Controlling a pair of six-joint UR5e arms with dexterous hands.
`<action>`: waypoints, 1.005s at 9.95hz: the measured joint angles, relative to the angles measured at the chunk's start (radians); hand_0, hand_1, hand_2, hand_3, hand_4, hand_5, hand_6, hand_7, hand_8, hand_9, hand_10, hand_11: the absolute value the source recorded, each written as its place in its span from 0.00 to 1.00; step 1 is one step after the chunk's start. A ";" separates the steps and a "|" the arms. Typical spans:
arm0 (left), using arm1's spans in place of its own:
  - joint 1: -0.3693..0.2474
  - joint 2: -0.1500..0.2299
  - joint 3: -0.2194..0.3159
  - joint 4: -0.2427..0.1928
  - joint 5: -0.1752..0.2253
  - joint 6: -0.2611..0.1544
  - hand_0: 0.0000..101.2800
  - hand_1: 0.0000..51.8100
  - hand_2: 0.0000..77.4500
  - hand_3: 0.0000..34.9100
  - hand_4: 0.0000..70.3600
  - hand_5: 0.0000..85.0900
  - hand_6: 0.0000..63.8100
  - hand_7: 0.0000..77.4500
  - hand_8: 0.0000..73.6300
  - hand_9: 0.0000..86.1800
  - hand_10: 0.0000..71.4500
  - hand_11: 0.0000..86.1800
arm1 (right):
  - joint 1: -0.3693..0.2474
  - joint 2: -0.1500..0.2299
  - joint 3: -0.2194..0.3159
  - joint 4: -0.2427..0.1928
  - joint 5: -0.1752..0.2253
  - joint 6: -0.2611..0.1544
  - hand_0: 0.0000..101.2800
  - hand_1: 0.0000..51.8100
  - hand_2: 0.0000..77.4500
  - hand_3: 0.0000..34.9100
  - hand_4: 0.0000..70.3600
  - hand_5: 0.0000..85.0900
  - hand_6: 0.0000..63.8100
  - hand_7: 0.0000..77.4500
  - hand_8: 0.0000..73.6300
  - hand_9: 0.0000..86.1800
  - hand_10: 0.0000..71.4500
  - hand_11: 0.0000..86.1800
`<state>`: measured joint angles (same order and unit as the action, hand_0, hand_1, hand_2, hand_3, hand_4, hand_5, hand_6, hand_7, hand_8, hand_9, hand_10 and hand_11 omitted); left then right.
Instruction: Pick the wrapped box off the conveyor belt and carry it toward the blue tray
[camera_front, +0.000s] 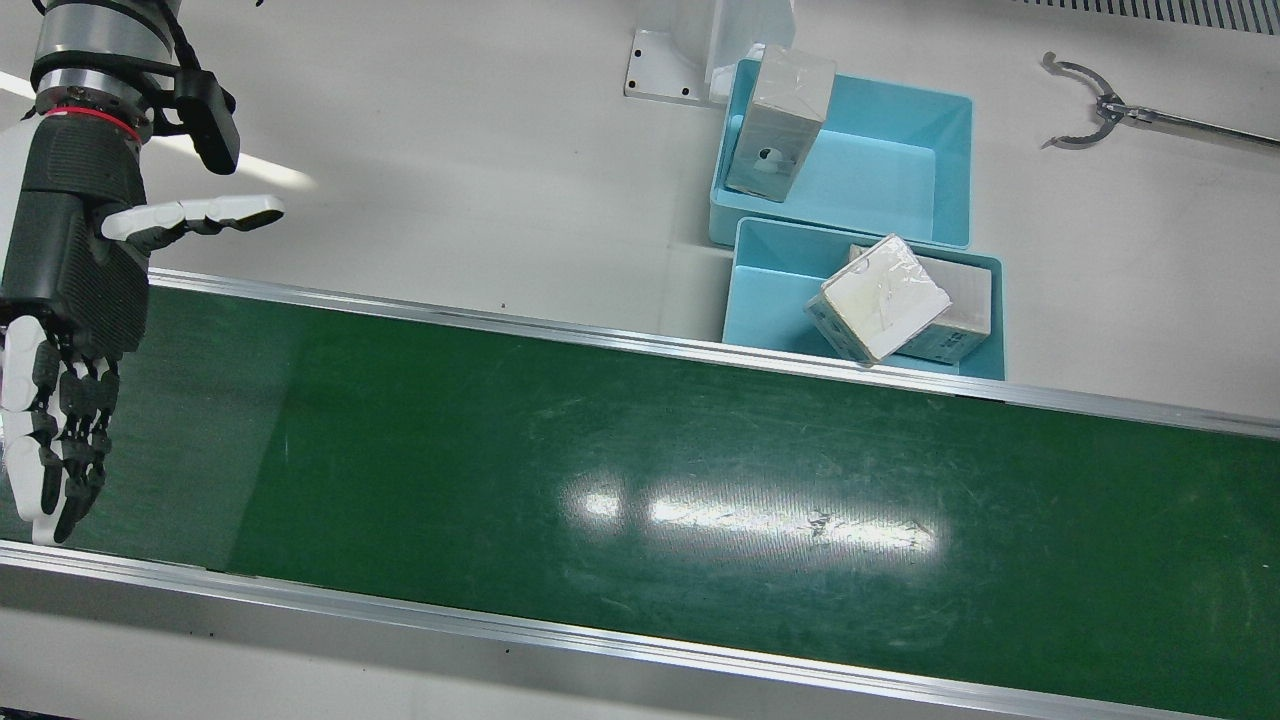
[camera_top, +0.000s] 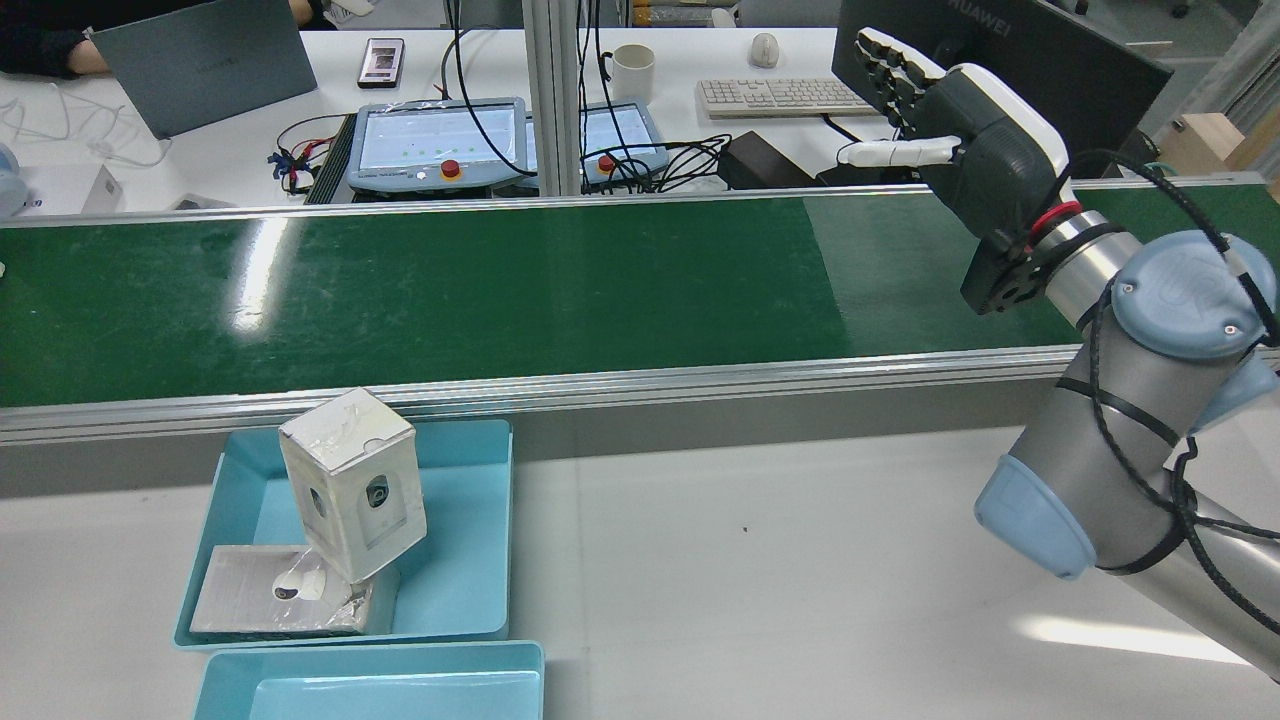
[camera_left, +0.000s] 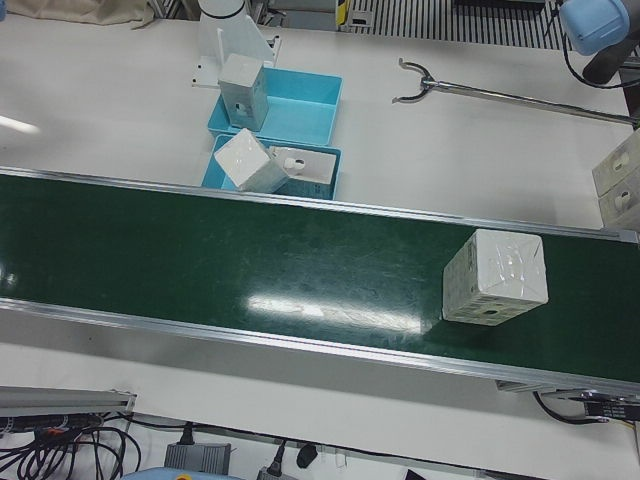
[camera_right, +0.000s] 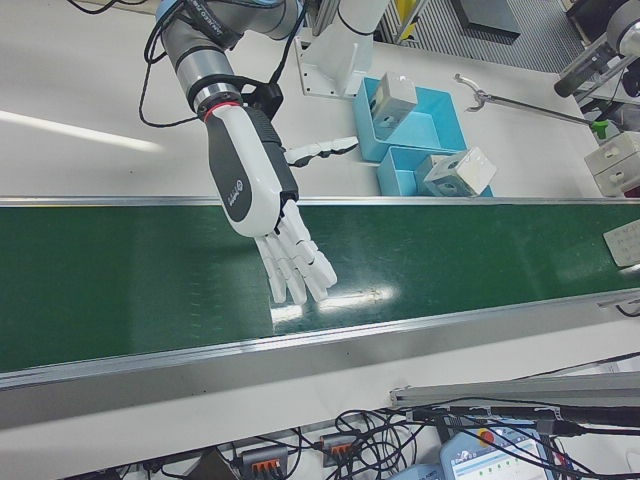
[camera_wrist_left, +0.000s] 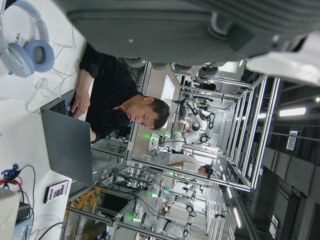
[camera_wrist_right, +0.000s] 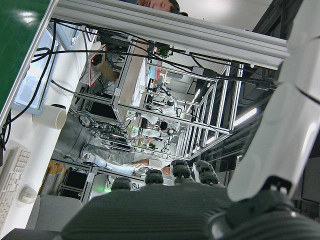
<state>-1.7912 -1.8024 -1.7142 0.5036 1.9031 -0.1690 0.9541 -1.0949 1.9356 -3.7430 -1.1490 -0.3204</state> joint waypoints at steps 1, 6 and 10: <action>0.000 0.000 0.000 0.000 0.000 0.000 0.00 0.00 0.01 0.00 0.00 0.01 0.00 0.01 0.00 0.00 0.00 0.00 | -0.001 0.018 -0.015 0.000 0.000 0.001 0.40 0.17 0.11 0.28 0.00 0.07 0.00 0.01 0.03 0.04 0.00 0.01; 0.000 0.000 0.000 0.000 0.000 0.000 0.00 0.00 0.01 0.00 0.00 0.01 0.00 0.00 0.00 0.00 0.01 0.00 | -0.016 0.042 -0.039 0.003 -0.001 0.003 0.41 0.20 0.12 0.37 0.00 0.04 0.00 0.01 0.03 0.03 0.00 0.01; 0.000 0.000 0.000 0.000 0.000 0.000 0.00 0.00 0.01 0.00 0.00 0.01 0.00 0.00 0.00 0.00 0.00 0.00 | -0.017 0.043 -0.037 0.001 -0.001 0.004 0.41 0.20 0.13 0.37 0.00 0.08 0.00 0.01 0.02 0.02 0.00 0.01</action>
<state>-1.7912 -1.8024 -1.7142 0.5036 1.9031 -0.1689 0.9371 -1.0518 1.8990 -3.7425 -1.1501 -0.3165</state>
